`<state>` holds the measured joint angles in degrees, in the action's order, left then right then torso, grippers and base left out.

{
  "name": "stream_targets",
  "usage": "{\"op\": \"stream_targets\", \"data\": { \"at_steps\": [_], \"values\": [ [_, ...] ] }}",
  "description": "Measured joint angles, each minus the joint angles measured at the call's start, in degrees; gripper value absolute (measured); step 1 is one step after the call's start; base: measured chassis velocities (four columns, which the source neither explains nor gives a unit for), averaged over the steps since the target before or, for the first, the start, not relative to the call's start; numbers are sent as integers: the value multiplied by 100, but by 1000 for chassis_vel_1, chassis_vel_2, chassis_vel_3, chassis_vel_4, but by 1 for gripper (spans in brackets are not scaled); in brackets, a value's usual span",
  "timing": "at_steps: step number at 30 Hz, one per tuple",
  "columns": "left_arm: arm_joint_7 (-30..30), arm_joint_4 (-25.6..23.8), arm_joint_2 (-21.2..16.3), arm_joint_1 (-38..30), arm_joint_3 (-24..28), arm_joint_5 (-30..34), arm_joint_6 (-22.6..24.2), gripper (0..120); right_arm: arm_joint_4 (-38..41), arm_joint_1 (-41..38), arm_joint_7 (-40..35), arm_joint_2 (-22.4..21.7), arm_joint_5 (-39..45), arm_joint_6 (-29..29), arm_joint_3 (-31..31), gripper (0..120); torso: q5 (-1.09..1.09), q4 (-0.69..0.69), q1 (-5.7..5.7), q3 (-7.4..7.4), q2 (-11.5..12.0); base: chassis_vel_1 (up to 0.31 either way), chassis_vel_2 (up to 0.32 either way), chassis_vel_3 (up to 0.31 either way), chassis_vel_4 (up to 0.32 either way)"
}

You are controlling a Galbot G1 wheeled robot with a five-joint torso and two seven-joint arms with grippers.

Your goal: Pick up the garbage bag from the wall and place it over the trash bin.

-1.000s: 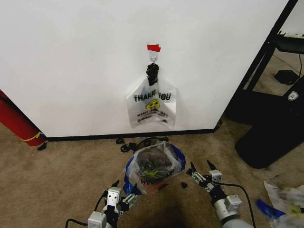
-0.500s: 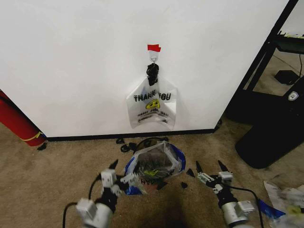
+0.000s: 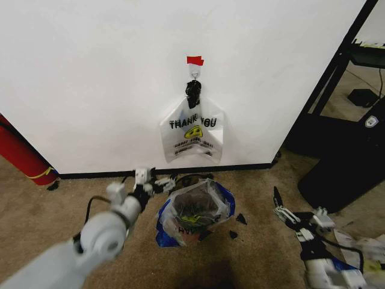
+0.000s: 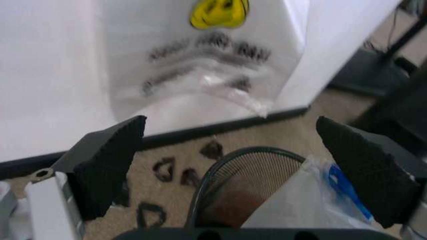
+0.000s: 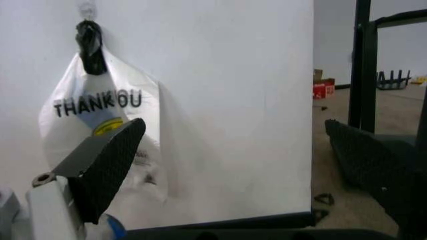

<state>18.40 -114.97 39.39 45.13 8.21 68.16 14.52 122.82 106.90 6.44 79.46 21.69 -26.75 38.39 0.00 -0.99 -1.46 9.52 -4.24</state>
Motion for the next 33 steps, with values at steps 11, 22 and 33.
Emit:
{"op": "stream_targets", "data": {
  "at_steps": [11, 22, 33],
  "values": [
    [-928, 1392, 345, -1127, 1064, 19, 1074, 99, 227, 169, 165, 167, 20, -168, -99, 100, -1, 3, 0, 0, 0, 0, 0, 0, 0],
    [-1013, 1843, 520, -1506, 1421, 236, 1290, 79, 245, 147, 107, 126, 105, -72, -134, 100, 1, 0, 0, -1, 0, 0, 0, 0, 0],
    [-915, 2117, 651, -1723, 1617, 413, 1377, 36, 190, 152, -4, 182, 74, -69, -177, 100, 0, 1, 1, -1, 0, 0, 0, 0, 0]
  ]
}}
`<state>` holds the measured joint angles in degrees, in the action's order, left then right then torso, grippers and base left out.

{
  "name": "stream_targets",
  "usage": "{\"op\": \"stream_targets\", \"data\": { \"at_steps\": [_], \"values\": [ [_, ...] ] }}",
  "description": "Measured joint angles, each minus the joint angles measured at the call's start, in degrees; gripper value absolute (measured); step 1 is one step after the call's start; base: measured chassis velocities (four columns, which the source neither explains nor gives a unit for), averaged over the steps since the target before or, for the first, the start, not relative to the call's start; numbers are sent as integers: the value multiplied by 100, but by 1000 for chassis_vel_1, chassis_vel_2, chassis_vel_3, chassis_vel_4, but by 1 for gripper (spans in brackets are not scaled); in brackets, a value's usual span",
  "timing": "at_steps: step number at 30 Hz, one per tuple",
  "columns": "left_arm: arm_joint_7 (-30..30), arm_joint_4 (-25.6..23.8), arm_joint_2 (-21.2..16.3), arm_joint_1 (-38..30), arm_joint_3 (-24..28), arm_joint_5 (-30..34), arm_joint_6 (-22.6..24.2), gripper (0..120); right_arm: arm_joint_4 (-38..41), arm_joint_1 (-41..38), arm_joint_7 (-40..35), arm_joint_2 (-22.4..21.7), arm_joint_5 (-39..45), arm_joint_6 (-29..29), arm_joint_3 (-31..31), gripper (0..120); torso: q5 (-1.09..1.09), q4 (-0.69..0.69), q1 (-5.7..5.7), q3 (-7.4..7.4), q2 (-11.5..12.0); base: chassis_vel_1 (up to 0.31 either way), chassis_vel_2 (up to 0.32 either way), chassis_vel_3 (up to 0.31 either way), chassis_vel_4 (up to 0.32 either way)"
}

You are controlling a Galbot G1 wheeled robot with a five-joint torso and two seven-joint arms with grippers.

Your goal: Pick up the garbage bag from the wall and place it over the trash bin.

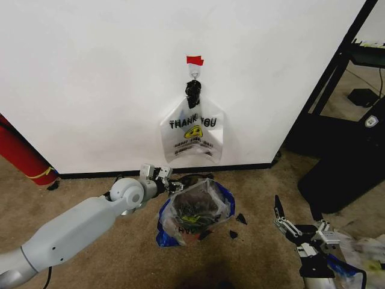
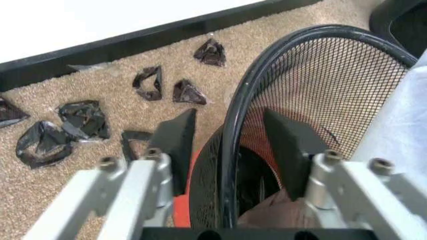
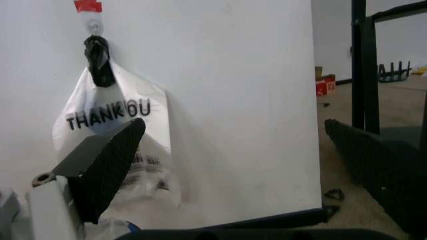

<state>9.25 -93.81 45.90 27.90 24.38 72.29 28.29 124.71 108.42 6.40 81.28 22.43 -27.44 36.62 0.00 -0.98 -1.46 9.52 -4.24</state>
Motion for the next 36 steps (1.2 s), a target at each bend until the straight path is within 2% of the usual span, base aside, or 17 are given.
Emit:
{"op": "stream_targets", "data": {
  "at_steps": [10, 19, 23, 24, 26, 27, 29, 31, 36],
  "values": [
    [353, -171, -5, 128, -142, 60, 91, 3, -31, -51, -82, 43, -113, 25, -53, 100, 0, 0, 0, 0, 0, 0, 0, 0, 0],
    [729, -447, -58, 331, -396, 207, 154, 3, -32, -105, -185, 35, -157, 97, -72, 100, 0, 0, 0, 0, 0, 0, 0, 0, 0],
    [1269, -850, -66, 668, -900, 490, 167, 3, -27, -136, -223, 26, -179, 150, -78, 100, 0, -1, 0, 0, 0, 0, 0, 0, 0],
    [1529, -1034, -55, 888, -1195, 625, 165, 3, -23, -149, -233, 25, -194, 170, -89, 100, 1, 1, 0, 0, 0, 0, 0, 0, 0],
    [1559, -1053, -54, 914, -1226, 642, 164, 3, -22, -150, -234, 24, -196, 172, -90, 100, 1, 1, 0, 0, 0, 0, 0, 0, 0],
    [1850, -1220, -19, 1133, -1494, 784, 144, 3, -18, -156, -244, 21, -201, 188, -108, 100, 1, 1, 0, 0, 0, 0, 0, 0, 0],
    [2396, -1545, 61, 1624, -1959, 1037, 17, 3, -19, -170, -280, 8, -204, 236, -139, 100, 0, -1, 0, -1, 0, 0, 0, 0, 0],
    [2680, -1767, 92, 2010, -2238, 1207, -127, 3, -22, -185, -327, -31, -203, 287, -154, 100, 0, 1, 0, -1, 0, 0, 0, 0, 0],
    [2965, -2006, 240, 2654, -2651, 1279, -619, 3, -8, -222, -398, -96, -188, 403, -166, 100, 1, 0, 0, -1, 0, 0, 0, 0, 0]
  ]
}}
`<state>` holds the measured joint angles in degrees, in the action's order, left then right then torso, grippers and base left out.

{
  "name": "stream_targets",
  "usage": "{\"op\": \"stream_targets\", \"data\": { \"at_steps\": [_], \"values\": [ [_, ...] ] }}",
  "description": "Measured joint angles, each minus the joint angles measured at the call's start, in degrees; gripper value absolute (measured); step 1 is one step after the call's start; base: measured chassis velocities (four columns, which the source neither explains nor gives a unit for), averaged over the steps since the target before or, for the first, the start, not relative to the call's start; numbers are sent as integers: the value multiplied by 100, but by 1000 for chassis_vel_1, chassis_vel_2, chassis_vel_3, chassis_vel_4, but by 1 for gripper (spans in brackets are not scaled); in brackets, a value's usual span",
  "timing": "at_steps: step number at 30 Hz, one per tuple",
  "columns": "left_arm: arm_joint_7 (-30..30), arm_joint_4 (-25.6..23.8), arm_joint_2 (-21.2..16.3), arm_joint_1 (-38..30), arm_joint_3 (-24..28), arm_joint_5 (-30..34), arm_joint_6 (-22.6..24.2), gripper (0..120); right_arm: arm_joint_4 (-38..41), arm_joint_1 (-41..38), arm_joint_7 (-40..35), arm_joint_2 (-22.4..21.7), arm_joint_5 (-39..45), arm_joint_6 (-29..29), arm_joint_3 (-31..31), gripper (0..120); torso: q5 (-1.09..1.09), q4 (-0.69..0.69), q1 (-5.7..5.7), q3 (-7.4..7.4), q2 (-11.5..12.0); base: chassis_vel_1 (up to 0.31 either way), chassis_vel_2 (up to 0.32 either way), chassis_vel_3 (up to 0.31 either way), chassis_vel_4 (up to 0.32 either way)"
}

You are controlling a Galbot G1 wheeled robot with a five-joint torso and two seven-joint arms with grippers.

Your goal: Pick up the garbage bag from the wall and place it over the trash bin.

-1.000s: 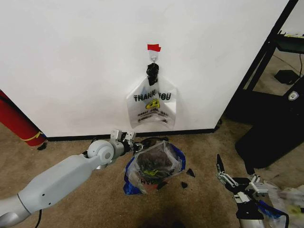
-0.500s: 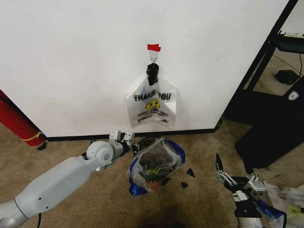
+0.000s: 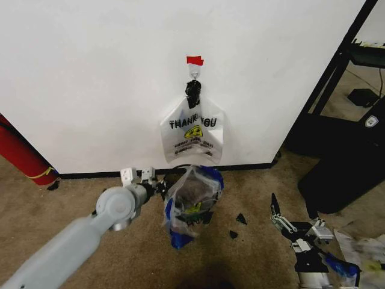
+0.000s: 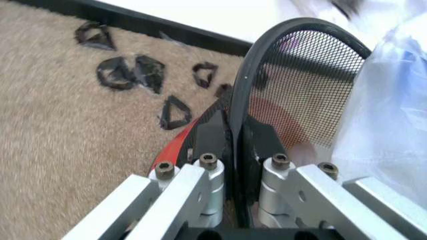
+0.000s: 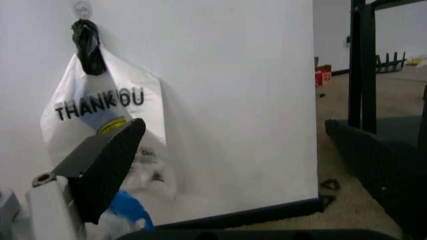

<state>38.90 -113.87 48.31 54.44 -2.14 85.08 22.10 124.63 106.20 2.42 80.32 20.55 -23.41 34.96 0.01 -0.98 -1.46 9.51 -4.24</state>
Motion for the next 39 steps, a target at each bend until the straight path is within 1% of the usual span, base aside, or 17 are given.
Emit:
{"op": "stream_targets", "data": {
  "at_steps": [4, 5, 10, 14, 18, 23, 27, 30, 34, 35, 37, 38, 39],
  "values": [
    [228, -79, 277, 416, -236, -38, -497, 3, 16, -29, -33, -17, -32, 67, -54, 100, -1, 1, 0, 0, 0, 0, 0, 0, 0],
    [228, -79, 277, 416, -236, -38, -497, 3, 16, -29, -33, -17, -32, 67, -54, 100, -1, 1, 0, 0, 0, 0, 0, 0, 0],
    [377, -154, 645, 742, -289, -481, -934, 3, -13, -31, -65, -6, -131, 86, -109, 100, 0, 0, 0, 0, 0, 0, 0, 0, 0],
    [395, -243, 792, 934, -297, -664, -1069, 3, -20, -17, -69, -3, -150, 86, -123, 100, 0, 0, 0, 0, 0, 0, 0, 0, 0],
    [352, -277, 978, 1232, -291, -1159, -1250, 3, -35, -5, -73, -6, -172, 86, -145, 100, 0, 1, 0, 0, 0, 0, 0, 0, 0],
    [412, -372, 1135, 1358, -326, -1294, -1268, 3, -38, 3, -74, 10, -224, 86, -182, 100, 0, 0, 0, 0, 0, 0, 0, 0, 0],
    [401, -369, 1148, 1382, -332, -1426, -1276, 3, -52, 2, -79, 10, -251, 86, -206, 100, 0, 0, 0, 0, 0, 0, 0, 0, 0],
    [364, -260, 1098, 1363, -314, -1496, -1254, 3, -59, -4, -84, 10, -282, 89, -234, 100, 0, 0, 0, 0, 0, 0, 0, 0, 0],
    [155, -94, 1125, 1362, -243, -1942, -1234, 4, -62, -9, -95, 39, -306, 90, -250, 100, -1, 0, 0, 1, 0, 0, 0, 0, 0],
    [155, -94, 1125, 1362, -243, -1942, -1234, 4, -62, -9, -95, 39, -306, 90, -250, 100, -1, 0, 0, 1, 0, 0, 0, 0, 0],
    [74, -84, 1155, 1366, -236, -2060, -1189, 15, -61, 1, -97, 48, -308, 90, -250, 100, 0, 0, 0, 0, 0, 0, 0, 0, 0],
    [71, -83, 1162, 1365, -235, -2068, -1177, 17, -61, 4, -97, 48, -308, 90, -249, 100, 0, 0, 0, 0, 0, 0, 0, 0, 0],
    [70, -78, 1167, 1352, -229, -2076, -1155, 24, -60, 6, -98, 48, -308, 89, -244, 100, -1, 0, 0, 0, 0, 0, 0, 0, 0]
  ]
}}
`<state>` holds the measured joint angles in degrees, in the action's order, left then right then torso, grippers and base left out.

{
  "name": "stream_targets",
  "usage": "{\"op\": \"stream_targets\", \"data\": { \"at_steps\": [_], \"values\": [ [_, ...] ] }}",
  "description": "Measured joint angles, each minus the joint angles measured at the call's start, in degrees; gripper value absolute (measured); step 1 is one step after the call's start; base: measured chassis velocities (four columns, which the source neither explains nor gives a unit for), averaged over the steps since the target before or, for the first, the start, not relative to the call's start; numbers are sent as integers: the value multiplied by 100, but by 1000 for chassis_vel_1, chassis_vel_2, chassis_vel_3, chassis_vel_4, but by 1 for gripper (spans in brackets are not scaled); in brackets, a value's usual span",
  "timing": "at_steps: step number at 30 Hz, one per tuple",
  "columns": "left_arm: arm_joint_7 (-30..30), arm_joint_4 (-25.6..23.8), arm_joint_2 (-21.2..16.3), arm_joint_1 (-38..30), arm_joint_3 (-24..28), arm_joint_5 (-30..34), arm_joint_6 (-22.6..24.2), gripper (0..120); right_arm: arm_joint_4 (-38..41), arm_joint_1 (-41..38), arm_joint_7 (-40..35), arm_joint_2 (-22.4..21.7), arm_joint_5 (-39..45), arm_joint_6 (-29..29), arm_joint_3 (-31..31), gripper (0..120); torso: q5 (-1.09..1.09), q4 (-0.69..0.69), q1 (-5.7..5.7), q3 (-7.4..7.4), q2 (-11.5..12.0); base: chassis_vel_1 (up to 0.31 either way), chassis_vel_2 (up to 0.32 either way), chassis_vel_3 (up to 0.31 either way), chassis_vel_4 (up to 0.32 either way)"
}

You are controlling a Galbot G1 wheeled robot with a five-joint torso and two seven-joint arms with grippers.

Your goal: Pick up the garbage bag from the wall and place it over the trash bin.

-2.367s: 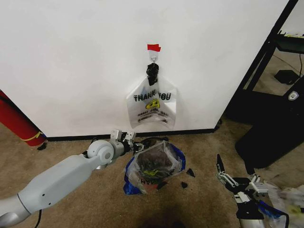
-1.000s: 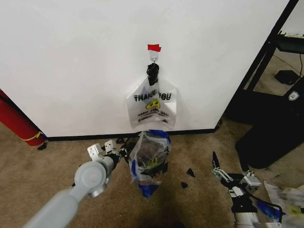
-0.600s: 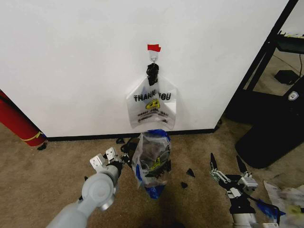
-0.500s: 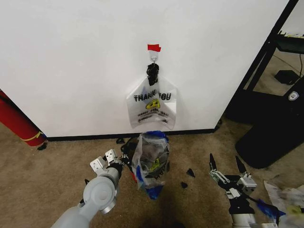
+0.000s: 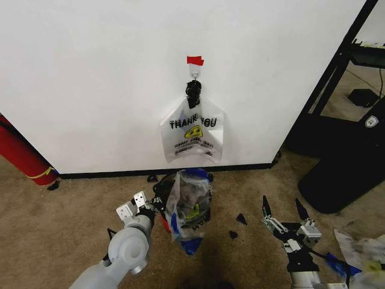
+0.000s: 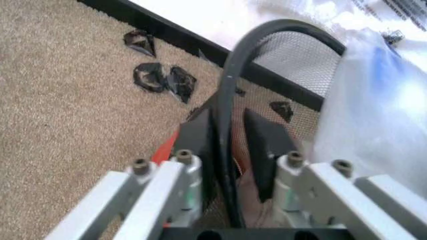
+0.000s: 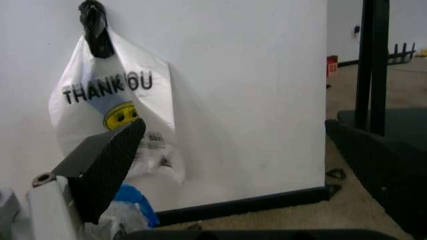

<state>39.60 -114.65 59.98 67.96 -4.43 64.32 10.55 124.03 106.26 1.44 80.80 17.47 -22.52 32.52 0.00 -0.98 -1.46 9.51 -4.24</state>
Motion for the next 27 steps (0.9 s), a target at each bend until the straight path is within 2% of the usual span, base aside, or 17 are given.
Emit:
{"op": "stream_targets", "data": {
  "at_steps": [3, 4, 10, 12, 13, 18, 22, 25, 27],
  "values": [
    [3, -11, -27, -29, 2, -20, 30, 36, -2, -5, -11, 0, 0, 3, 2, 100, 0, -1, 0, 0, 0, 0, 0, 0, 0],
    [3, -11, -27, -29, 2, -20, 30, 36, -2, -5, -11, 0, 0, 3, 2, 100, 0, -1, 0, 0, 0, 0, 0, 0, 0],
    [-32, -112, -166, 10, -57, -251, 48, 61, -7, -49, -64, 6, -8, 80, -32, 100, 0, 0, 0, 0, 0, 0, 0, 0, 0],
    [-45, -139, -190, 24, -77, -280, 48, 63, -8, -58, -79, 2, -9, 95, -37, 100, 0, 0, 0, 0, 0, 0, 0, 0, 0],
    [-84, -189, -245, 55, -115, -373, 46, 70, -11, -72, -109, -11, -9, 129, -47, 100, 0, 0, 0, 0, 0, 0, 0, 0, 0],
    [-246, -410, -458, 194, -276, -783, 11, 90, -23, -154, -284, -71, -11, 363, -144, 100, 0, 0, 0, 0, 0, 0, 0, 0, 0],
    [-375, -564, -575, 334, -425, -1195, -82, 99, -18, -229, -493, -163, -17, 642, -257, 100, -1, -1, 0, 0, 0, 0, 0, 0, 0],
    [-609, -880, -705, 640, -638, -1657, -242, 100, 5, -458, -772, -411, 11, 1128, -516, 100, 0, 1, 0, 0, 0, 0, 0, 0, 0],
    [-681, -986, -726, 731, -682, -1791, -292, 100, -3, -548, -820, -473, 23, 1218, -599, 100, 0, 0, 0, 0, 0, 0, 0, 0, 0]
  ]
}}
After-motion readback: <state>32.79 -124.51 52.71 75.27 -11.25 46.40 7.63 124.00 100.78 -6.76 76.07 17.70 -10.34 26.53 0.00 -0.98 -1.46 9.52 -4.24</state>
